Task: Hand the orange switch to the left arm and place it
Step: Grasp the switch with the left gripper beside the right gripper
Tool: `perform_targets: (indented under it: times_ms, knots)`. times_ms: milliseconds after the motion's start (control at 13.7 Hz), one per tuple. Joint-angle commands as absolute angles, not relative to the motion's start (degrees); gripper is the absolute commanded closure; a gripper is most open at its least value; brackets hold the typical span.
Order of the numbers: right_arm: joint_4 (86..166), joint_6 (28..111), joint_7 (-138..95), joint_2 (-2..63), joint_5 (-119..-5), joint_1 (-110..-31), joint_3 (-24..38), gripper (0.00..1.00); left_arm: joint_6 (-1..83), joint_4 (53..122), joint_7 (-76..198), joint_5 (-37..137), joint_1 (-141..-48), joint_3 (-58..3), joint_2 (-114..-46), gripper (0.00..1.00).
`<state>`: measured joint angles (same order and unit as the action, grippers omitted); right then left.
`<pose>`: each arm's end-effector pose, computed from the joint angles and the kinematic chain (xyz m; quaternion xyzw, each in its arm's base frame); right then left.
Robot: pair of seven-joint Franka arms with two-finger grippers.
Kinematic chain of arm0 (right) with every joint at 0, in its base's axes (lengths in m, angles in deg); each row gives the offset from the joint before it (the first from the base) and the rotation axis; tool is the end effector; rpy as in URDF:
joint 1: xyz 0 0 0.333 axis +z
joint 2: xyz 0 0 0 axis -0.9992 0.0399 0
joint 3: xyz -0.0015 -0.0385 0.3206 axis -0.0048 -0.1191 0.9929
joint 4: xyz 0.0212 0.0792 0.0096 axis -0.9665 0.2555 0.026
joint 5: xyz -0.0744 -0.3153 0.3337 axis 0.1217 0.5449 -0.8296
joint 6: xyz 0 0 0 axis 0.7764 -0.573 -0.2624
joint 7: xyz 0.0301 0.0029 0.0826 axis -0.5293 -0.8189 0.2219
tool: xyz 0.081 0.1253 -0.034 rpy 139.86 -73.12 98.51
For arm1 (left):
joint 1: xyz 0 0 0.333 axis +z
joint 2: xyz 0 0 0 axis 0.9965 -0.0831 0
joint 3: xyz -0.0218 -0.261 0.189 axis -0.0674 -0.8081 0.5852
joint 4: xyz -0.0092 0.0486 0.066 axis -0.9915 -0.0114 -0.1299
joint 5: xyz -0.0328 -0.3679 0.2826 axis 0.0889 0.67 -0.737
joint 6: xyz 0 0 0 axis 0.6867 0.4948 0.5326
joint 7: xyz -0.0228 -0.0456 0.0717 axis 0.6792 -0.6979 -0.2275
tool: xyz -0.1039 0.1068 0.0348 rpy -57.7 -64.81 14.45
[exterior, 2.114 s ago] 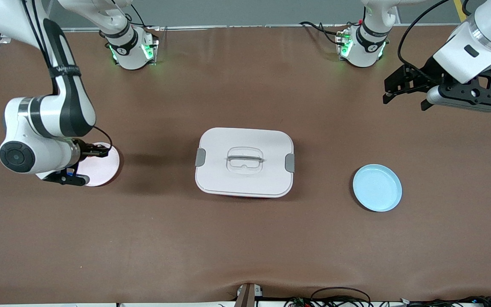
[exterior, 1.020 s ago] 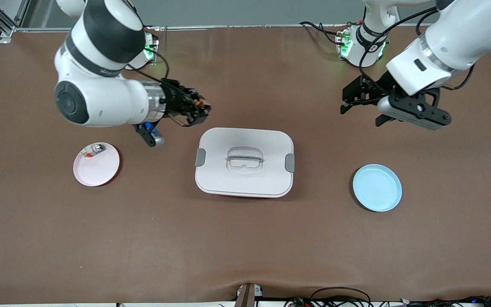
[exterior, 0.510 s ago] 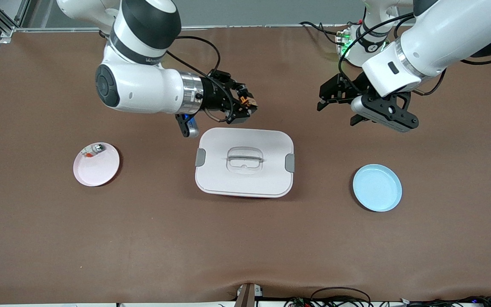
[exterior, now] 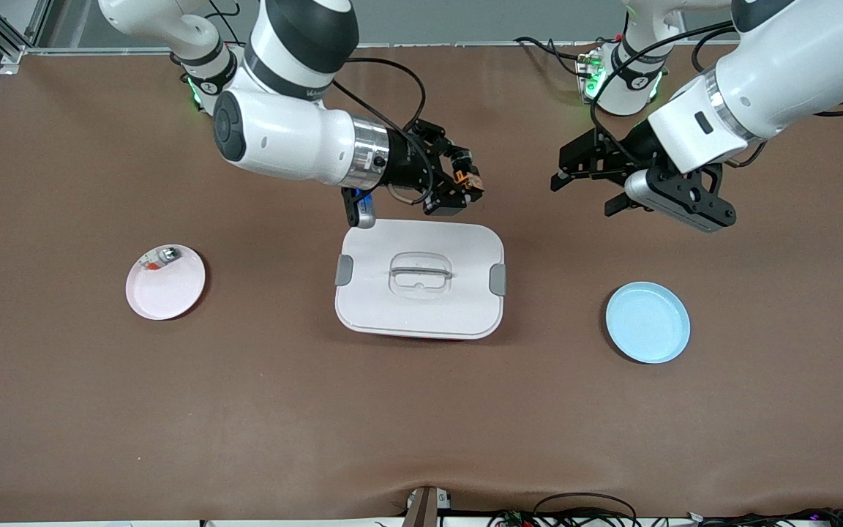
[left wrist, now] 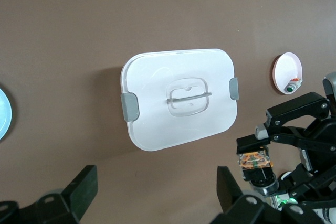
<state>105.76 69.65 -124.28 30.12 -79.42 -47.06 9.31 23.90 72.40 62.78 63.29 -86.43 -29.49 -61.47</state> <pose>0.5809 0.5545 0.4956 -0.6978 0.5695 0.3471 0.2611 0.6286 -0.2884 0.5925 0.9693 -0.0930 0.0195 0.2269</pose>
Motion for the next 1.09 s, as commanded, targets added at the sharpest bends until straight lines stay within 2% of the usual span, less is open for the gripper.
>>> perform_targets:
  times_ms: [0,364,1020]
  knots:
    - [104.0,69.7,-125.5,30.9,-80.7,-46.8,8.7,0.74,22.7,72.7,65.6,64.7,-86.2,-29.6,-61.2,0.0]
    - [104.0,69.6,-125.6,30.9,-80.7,-46.8,8.7,0.74,24.4,74.4,72.6,70.9,-87.1,-30.1,-61.3,0.0]
    - [103.9,69.5,-125.7,30.9,-80.6,-46.4,8.7,0.73,35.9,81.2,75.8,73.9,-88.0,-36.0,-60.8,0.0]
